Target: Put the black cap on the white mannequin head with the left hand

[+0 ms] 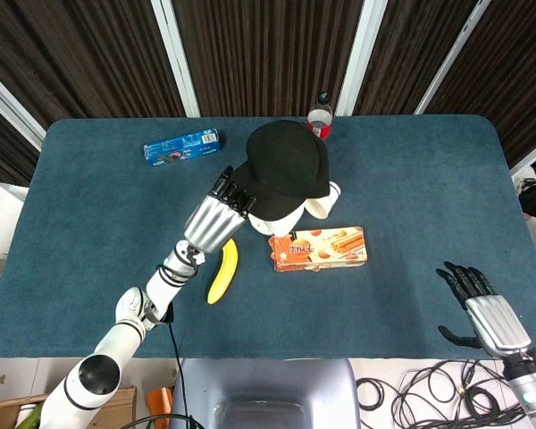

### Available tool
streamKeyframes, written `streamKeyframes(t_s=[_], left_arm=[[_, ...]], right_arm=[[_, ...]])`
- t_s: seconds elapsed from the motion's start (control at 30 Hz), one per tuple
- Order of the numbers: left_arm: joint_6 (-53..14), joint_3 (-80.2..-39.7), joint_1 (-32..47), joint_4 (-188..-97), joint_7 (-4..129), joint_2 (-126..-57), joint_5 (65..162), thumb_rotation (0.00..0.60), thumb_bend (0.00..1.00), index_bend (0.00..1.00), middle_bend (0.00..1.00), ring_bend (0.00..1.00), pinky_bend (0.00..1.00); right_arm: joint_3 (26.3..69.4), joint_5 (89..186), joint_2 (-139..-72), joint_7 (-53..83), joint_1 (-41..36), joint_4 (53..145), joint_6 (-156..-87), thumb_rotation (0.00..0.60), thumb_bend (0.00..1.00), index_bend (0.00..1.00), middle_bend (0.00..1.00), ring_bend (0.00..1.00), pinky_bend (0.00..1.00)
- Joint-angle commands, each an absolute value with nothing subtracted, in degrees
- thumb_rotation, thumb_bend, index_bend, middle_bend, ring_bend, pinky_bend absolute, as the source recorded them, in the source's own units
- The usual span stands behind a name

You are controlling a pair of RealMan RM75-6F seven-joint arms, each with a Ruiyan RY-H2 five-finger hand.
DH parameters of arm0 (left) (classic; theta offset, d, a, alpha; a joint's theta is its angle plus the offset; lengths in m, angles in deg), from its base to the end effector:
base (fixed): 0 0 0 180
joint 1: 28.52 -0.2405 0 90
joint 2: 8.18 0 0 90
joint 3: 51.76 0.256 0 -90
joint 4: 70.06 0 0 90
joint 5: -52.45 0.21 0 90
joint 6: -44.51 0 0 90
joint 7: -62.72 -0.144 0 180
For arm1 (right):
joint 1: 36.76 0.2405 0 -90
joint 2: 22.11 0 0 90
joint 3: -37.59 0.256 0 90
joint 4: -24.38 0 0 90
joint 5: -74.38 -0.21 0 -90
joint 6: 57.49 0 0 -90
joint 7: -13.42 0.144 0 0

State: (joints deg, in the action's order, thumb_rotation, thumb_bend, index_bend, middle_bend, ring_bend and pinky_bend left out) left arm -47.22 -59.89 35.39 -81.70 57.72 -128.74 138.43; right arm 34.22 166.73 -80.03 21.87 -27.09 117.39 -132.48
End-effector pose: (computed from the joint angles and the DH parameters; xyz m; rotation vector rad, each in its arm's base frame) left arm -0.0399 0.4148 -0.0026 -1.5001 0.2736 -1.3768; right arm -0.3105 -0.1789 0.1510 1.6443 -1.0613 0.8346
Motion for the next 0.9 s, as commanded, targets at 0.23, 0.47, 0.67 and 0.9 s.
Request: streamKeyframes(t_s=[0.23,0.47,0.67,0.9], left_arm=[[-46.2,-59.9,33.8,-84.5,56.7,-128.5,138.1,0.6,0.37,0.14,0.27,0.23,0.24],[-48.4,-59.2,32.4,-86.2,56.5,-127.9,139.1,0.6,0.37,0.14,0.21,0.18,0.24],[-50.9,-58.1,30.1,-88.8,55.8,-127.5,140.3,0.6,0.34,0.12,0.17,0.14,0.22],[-53.3,-57.2,27.5,-92.2,53.8,-126.7,141.7,0.6,0.32,0.07,0.1,0.08,0.2]], right_arm=[[34.4,166.4,-79.9,22.1,-27.2,117.5,-132.7,0.6,0.18,0.0,0.0,0.0,0.0],[34.4,166.3,-79.9,21.8,-27.3,117.6,-132.7,0.6,0.18,0.0,0.0,0.0,0.0],[34.4,166.3,-80.0,21.4,-27.3,117.7,-132.7,0.6,0.18,0.0,0.0,0.0,0.0],[34.3,166.4,-80.2,21.0,-27.3,117.9,-132.6,0.6,0.18,0.0,0.0,0.0,0.0]])
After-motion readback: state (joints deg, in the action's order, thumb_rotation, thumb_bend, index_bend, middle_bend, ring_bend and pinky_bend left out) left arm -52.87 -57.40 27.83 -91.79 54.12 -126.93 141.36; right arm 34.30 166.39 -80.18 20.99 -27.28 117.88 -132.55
